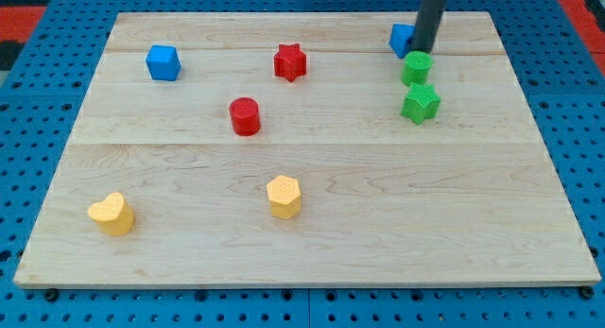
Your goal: Move the green circle towards the blue triangle
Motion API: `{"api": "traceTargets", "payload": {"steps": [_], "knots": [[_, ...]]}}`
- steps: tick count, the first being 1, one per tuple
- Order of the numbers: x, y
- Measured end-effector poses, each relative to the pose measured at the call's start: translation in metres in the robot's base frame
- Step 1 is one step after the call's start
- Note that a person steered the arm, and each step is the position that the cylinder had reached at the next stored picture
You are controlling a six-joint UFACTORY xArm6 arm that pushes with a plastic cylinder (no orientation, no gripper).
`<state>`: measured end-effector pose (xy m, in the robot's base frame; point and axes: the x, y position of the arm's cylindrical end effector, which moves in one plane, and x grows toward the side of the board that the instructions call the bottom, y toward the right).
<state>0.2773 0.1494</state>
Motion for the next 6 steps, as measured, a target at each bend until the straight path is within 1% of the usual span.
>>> {"api": "traceTargets", "payload": {"steps": [1, 2, 4, 5, 6], "knots": [[-0.019, -0.036], [-0.024, -0.021], [-0.015, 0.079], [0.03, 0.079], [0.069, 0.048]]}}
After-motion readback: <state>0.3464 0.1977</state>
